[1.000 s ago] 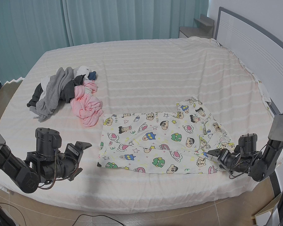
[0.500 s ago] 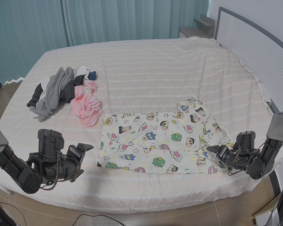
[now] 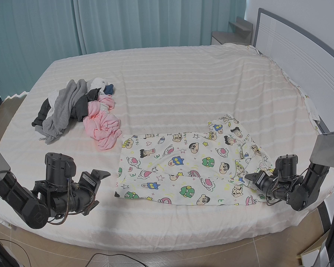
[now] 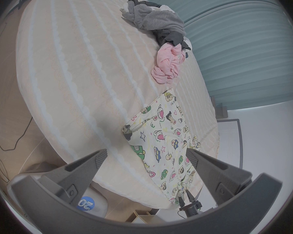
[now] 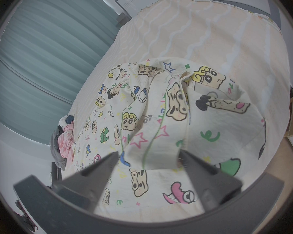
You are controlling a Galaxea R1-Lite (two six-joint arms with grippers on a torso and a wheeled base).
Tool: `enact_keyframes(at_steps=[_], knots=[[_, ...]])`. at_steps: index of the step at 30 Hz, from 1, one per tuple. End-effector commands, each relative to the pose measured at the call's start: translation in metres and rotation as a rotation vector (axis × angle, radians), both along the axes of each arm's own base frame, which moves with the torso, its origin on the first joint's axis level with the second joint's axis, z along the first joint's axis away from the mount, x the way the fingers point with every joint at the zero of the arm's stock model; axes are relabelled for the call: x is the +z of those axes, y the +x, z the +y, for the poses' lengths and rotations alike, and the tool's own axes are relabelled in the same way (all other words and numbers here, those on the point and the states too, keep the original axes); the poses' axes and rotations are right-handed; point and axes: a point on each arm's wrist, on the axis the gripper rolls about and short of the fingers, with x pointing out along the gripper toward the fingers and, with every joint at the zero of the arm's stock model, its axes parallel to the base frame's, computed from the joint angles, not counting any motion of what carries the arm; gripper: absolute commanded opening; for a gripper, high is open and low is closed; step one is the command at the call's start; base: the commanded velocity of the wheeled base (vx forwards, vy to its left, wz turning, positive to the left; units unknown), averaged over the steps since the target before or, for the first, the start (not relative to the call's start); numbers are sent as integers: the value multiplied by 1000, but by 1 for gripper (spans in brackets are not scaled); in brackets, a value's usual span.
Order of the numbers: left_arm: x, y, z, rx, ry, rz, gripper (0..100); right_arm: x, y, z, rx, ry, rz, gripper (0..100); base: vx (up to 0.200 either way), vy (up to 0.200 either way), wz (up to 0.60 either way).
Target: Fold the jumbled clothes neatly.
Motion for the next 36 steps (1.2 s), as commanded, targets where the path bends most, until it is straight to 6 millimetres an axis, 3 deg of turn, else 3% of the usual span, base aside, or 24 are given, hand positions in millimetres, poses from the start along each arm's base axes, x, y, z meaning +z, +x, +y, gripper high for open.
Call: enact_keyframes(at_steps=[1,11,23,36], knots=[[0,0,0,1,1,0,100,-7,0,1,-7,-20,17,0,0,0,0],[0,0,0,1,1,0,100,-7,-5,7,18,-32,23,0,0,0,0],[0,0,0,2,3,0,100,15,-38,32,121,-33,8,0,0,0,0],[0,0,0,2,3,0,100,2,-41,40,94,-100,45,0,0,0,0]])
